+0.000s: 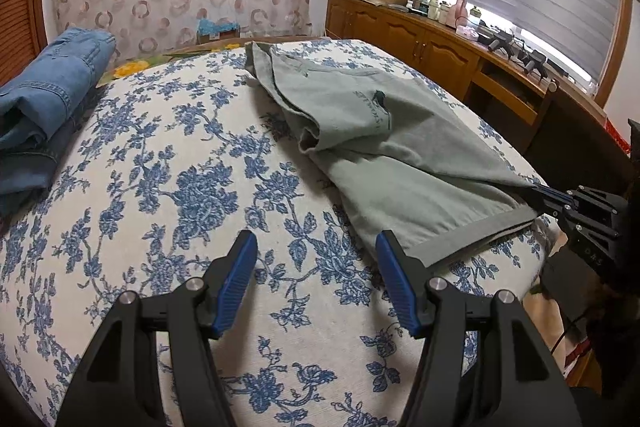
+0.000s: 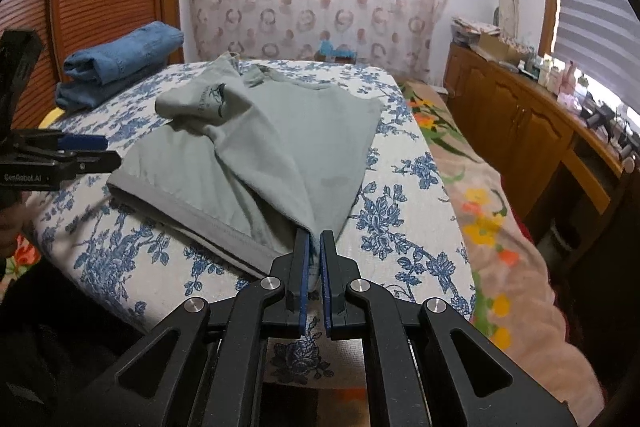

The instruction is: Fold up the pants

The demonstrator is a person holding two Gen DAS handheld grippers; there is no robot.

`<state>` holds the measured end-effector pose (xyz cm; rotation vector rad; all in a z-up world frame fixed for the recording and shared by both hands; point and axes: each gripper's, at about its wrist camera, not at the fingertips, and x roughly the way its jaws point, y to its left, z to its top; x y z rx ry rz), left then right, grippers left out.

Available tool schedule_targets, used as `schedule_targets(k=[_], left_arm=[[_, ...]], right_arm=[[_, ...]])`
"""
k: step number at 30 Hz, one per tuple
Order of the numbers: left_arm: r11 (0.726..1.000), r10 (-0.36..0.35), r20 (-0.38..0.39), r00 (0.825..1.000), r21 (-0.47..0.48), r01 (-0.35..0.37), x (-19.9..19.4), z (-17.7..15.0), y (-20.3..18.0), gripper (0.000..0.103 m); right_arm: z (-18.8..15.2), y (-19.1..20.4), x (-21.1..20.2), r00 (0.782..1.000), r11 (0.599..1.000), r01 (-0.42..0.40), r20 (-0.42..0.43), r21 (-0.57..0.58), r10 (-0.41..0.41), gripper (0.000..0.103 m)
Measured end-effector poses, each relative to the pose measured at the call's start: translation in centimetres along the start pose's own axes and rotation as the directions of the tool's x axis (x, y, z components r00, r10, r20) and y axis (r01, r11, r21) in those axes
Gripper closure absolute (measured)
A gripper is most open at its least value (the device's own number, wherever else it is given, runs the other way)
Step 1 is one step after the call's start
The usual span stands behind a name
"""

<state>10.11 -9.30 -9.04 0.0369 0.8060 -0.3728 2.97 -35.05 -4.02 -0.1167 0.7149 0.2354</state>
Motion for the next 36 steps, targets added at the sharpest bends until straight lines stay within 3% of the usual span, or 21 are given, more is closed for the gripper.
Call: schedule_targets(k=[3, 6, 7, 17, 20, 23, 30, 36], left_arm=[[1.0, 0.014, 0.022, 1.0, -0.006, -0.014, -0.8, 0.3, 0.7, 0.042], [0.999, 0.028, 0.047, 0.999, -0.017, -0.028, -1.7, 0.5, 1.4, 0.042], [0.999, 0.034, 0.056, 0.998, -0.022, -0.033, -2.1, 0.5, 1.8, 0.042], [0.997, 0.066, 0.091, 0.994, -0.054, -0.061, -3.6, 0.6, 3.7, 0.042], [0.996, 0.071, 0.096, 0.993, -0.059, -0.066, -3.8, 0.7, 4.0, 0.042], [0.995, 0.079, 0.103, 0.992, -0.063, -0.073, -4.1, 0.7, 4.3, 0.042], [0.994, 0.092, 0.108, 0.99, -0.076, -0.084, -4.5, 0.5, 5.3, 0.042], [0.992, 0.095, 0.106, 0.99, -0.091, -0.085, -4.5, 0.3, 6.0, 0.042]], right_arm=[[0.2, -0.5, -0.4, 1.0, 1.0, -0.006, 0.006, 0.025, 0.006, 0.088], [0.6, -0.8, -0.7, 1.0, 0.999, 0.028, 0.008, 0.041, -0.028, 0.068], [0.7, -0.9, -0.9, 1.0, 0.999, 0.025, 0.017, 0.045, -0.026, 0.066], [4.7, 1.9, -0.3, 0.993, 0.996, -0.09, 0.077, -0.016, 0.091, 0.064], [6.6, 3.9, 0.8, 0.988, 0.988, -0.125, 0.082, -0.089, 0.133, 0.054], [8.1, 5.9, 2.0, 0.983, 0.978, -0.149, 0.084, -0.149, 0.162, 0.052], [10.6, 8.8, 5.5, 0.969, 0.946, -0.238, 0.015, -0.218, 0.247, 0.051], [11.7, 10.4, 8.2, 0.967, 0.93, -0.254, -0.05, -0.267, 0.249, 0.05]])
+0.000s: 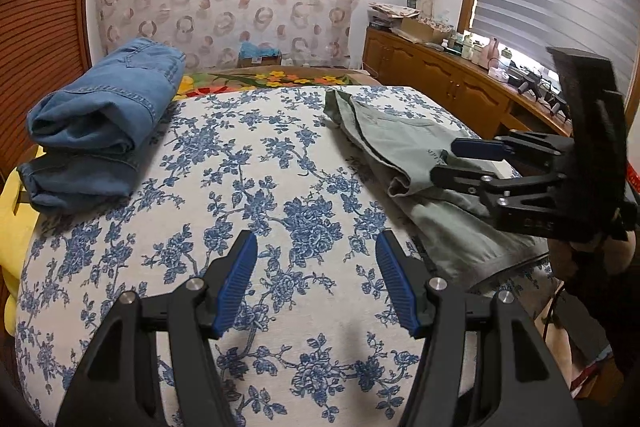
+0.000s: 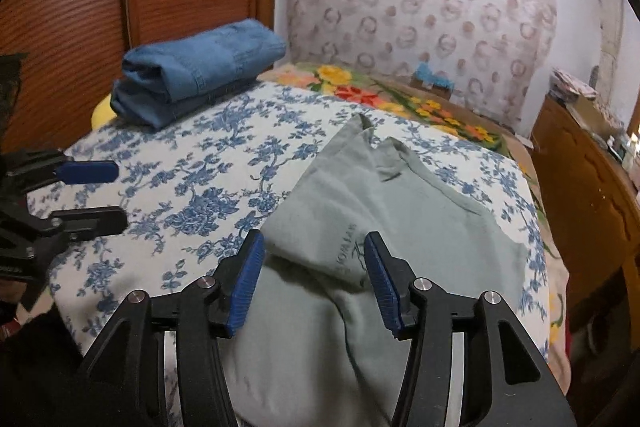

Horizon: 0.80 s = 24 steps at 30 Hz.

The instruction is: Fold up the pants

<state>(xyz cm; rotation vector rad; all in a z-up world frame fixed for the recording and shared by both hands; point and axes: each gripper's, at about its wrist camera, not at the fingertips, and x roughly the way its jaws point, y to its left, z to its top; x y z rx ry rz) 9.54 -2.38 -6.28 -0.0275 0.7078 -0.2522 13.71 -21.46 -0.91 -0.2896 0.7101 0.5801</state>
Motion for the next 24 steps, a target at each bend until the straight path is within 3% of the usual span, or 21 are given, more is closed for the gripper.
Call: schedule_targets(k=[8, 12, 14, 15, 16, 21, 24], left_arm=[[1.0, 0.0, -0.012, 1.0, -0.009, 0.0, 0.3, -0.5, 0.3, 0.042], [1.0, -0.002, -0.017, 1.0, -0.012, 0.001, 0.5, -0.7, 0.3, 0.042], [1.0, -0.003, -0.019, 1.0, -0.011, 0.003, 0.6, -0.8, 0.3, 0.042], [1.0, -0.004, -0.021, 1.0, -0.009, 0.004, 0.6, -0.8, 0.2, 0.042], [1.0, -0.005, -0.022, 1.0, -0.009, 0.005, 0.6, -0.9, 0.2, 0.042], [1.0, -0.012, -0.032, 0.999, 0.002, 0.012, 1.1, -1.0, -0.3, 0.042], [1.0, -0.018, -0.039, 0.999, 0.012, 0.019, 1.6, -0.9, -0.8, 0.042]], right_arm=[[0.1, 0.5, 2.4, 0.995, 0.998, -0.069, -0.069, -0.002, 0.069, 0.05], [0.1, 0.8, 3.5, 0.993, 0.999, -0.048, -0.108, -0.023, 0.045, 0.05], [0.2, 0.5, 3.8, 0.993, 0.999, -0.034, -0.113, -0.015, 0.032, 0.062], [0.3, 0.2, 3.9, 0.993, 0.999, -0.034, -0.113, -0.005, 0.033, 0.086], [0.4, -0.3, 3.8, 0.993, 0.999, -0.04, -0.107, 0.013, 0.041, 0.093], [1.5, -3.0, 2.0, 0.998, 0.996, -0.032, -0.045, 0.08, 0.036, 0.098], [2.1, -4.7, 1.6, 0.999, 0.996, 0.01, -0.039, 0.085, -0.007, 0.099]])
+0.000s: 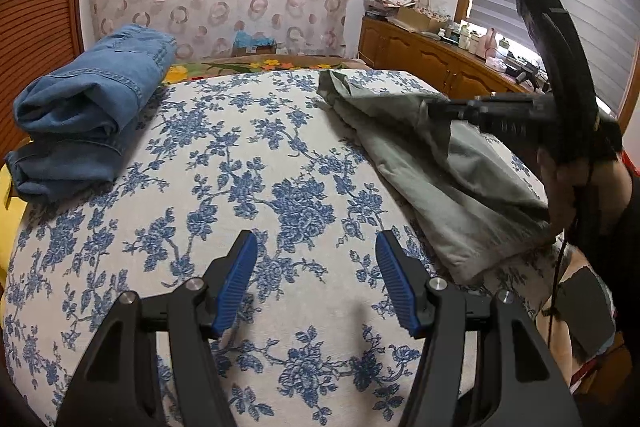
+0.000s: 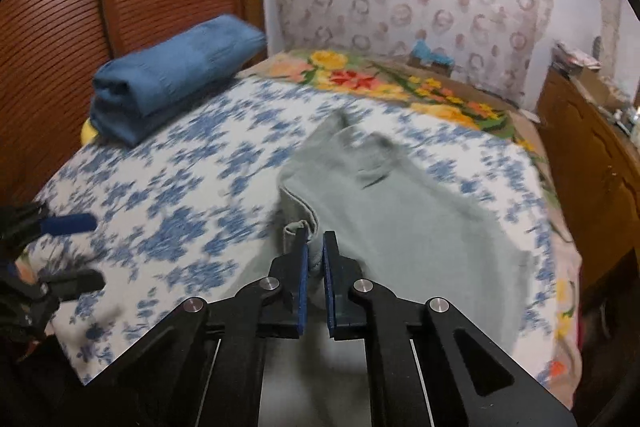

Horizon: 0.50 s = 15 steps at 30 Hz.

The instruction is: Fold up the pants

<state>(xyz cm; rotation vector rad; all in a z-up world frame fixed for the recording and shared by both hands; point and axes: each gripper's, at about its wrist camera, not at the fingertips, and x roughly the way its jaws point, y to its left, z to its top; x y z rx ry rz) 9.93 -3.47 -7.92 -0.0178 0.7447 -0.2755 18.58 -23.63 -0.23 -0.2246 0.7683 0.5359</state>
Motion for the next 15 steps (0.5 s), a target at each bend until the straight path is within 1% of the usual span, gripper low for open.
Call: schedule_targets(k=[6, 9, 12, 15], left_arm=[[0.999, -0.011, -0.011, 1.0, 0.035, 0.011, 1.2, 0.9, -1.0, 0.042], [0.998, -0.019, -0.025, 1.0, 0.051, 0.02, 2.1, 1.3, -1.6, 0.042], [0.997, -0.036, -0.035, 0.999, 0.068, 0.038, 2.6, 1.6, -2.3, 0.042], [0.995, -0.046, -0.045, 0.998, 0.083, 0.05, 3.0, 1.7, -2.9, 0.042]], right_arm=[[1.2, -4.0, 1.0, 0.994, 0.994, 0.104, -0.024, 0.009, -0.104, 0.099], [1.3, -5.9, 1.9, 0.99, 0.99, 0.135, -0.05, 0.032, -0.133, 0.099], [1.3, -7.3, 1.9, 0.985, 0.983, 0.169, -0.059, 0.067, -0.165, 0.098], [1.1, -8.6, 1.6, 0.981, 0.976, 0.189, -0.059, 0.111, -0.183, 0.078]])
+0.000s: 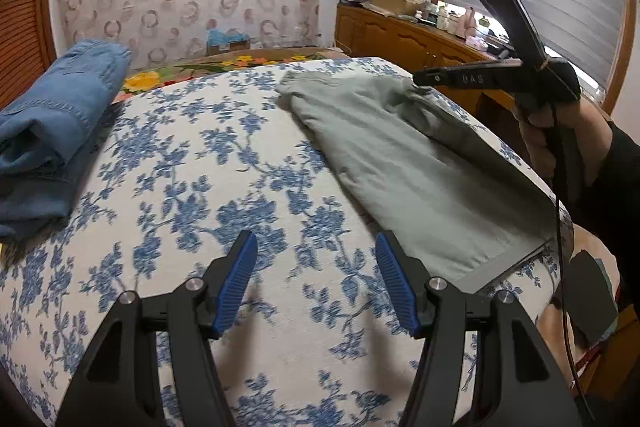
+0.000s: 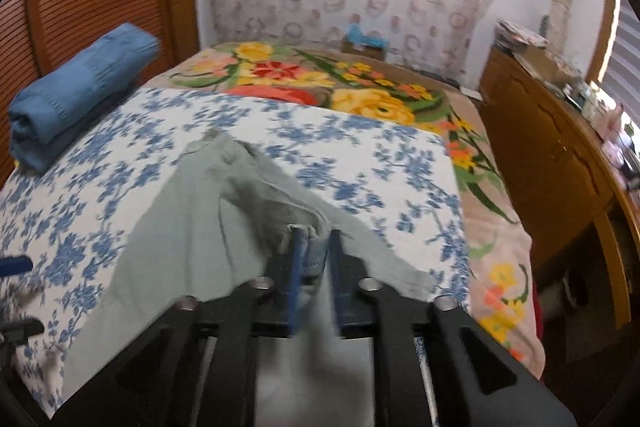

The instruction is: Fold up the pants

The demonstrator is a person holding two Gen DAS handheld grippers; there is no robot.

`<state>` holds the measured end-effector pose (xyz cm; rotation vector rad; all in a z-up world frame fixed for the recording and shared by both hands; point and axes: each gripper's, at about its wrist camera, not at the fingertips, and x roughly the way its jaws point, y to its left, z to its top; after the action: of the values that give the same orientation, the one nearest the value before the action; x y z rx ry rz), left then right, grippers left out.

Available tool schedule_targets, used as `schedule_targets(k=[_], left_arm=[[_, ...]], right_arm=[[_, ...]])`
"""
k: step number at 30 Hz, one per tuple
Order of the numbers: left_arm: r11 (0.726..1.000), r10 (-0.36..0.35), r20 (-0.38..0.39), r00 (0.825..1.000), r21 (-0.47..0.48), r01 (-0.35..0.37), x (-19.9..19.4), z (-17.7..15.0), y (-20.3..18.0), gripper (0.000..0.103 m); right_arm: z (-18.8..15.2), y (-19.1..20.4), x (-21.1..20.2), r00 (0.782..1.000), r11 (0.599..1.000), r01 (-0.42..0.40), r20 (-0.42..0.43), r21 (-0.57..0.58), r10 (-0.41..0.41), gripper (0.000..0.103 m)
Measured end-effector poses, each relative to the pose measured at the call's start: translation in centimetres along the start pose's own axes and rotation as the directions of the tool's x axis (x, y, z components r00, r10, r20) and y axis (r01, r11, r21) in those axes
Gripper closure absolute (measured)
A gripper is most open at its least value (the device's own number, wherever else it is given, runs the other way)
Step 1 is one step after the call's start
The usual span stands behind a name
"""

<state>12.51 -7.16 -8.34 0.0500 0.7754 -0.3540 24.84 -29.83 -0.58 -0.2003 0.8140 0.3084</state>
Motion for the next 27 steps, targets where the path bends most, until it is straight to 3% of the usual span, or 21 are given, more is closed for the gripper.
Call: schedule_targets(k=[6, 10, 16, 20, 27], left_arm=[[1.0, -0.015, -0.024, 1.0, 0.023, 0.016, 1.4, 0.7, -1.1, 0.042], [0.999, -0.018, -0.039, 0.999, 0.032, 0.019, 2.1, 0.9, -1.4, 0.042], [0.999, -0.016, -0.07, 0.997, 0.039, 0.019, 2.9, 0.4, -1.7, 0.042], [0.999, -0.021, -0.084, 0.996, 0.04, 0.025, 3.2, 0.4, -1.8, 0.042], [0.999, -0.019, -0.081, 0.997, 0.047, 0.022, 3.2, 0.4, -2.0, 0.042]], right_arm=[[-0.5, -1.3, -0.4, 1.0, 0.999, -0.014, 0.014, 0.042, 0.014, 0.075], [-0.8, -1.1, 0.0, 0.998, 0.997, -0.061, -0.016, 0.052, 0.062, 0.075], [-1.3, -2.3, 0.5, 0.997, 0.991, -0.061, -0.041, 0.116, 0.066, 0.075], [-1.7, -3.5, 0.1, 0.997, 0.986, -0.061, -0.043, 0.154, 0.068, 0.067], [-2.2, -3.6, -0.3, 0.985, 0.968, -0.143, -0.063, 0.204, 0.159, 0.065]])
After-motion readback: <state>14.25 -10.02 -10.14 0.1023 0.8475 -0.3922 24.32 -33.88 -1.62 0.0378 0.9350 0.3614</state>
